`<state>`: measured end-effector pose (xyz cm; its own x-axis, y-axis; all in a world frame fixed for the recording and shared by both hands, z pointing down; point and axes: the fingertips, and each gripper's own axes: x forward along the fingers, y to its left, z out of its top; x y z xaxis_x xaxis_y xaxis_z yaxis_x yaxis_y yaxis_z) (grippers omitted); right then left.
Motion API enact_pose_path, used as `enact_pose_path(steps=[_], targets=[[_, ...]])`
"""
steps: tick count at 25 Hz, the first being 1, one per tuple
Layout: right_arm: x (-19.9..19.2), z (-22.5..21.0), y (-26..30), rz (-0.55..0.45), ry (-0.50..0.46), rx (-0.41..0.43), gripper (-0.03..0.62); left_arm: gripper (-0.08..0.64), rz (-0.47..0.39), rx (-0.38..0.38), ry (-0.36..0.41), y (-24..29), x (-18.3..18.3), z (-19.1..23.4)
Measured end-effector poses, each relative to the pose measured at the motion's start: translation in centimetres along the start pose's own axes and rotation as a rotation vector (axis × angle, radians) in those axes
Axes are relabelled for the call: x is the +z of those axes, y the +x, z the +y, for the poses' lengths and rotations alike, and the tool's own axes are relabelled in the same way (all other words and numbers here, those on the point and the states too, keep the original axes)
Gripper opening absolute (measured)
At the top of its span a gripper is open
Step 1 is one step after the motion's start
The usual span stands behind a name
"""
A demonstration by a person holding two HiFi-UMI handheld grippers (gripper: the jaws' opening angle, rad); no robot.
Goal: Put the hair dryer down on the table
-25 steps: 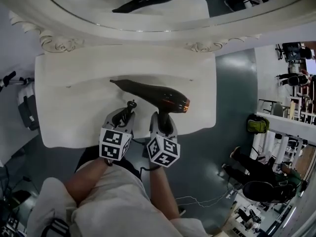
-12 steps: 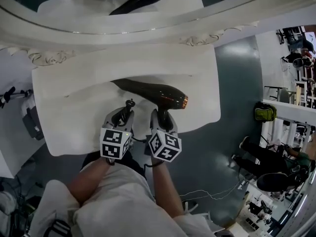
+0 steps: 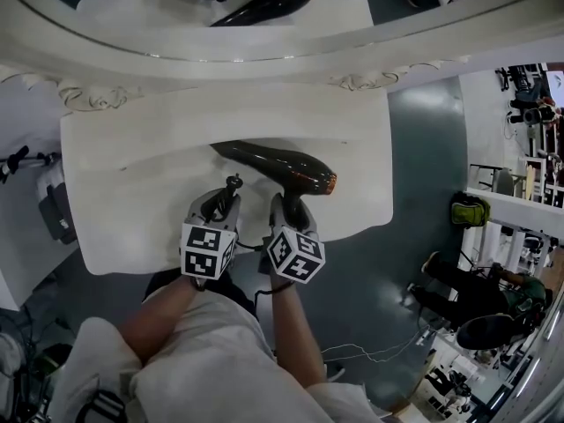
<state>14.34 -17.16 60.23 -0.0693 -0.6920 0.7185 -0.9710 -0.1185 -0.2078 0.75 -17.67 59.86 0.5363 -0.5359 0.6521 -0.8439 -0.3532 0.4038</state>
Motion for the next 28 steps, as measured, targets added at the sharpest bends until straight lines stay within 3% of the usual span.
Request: enact_pose_path(steps=[28], targets=[[-1.2, -1.5, 3.5, 0.112, 0.096, 0.019, 0.196, 0.101, 0.022, -0.003, -0.003, 1.0, 0.7, 0.5]])
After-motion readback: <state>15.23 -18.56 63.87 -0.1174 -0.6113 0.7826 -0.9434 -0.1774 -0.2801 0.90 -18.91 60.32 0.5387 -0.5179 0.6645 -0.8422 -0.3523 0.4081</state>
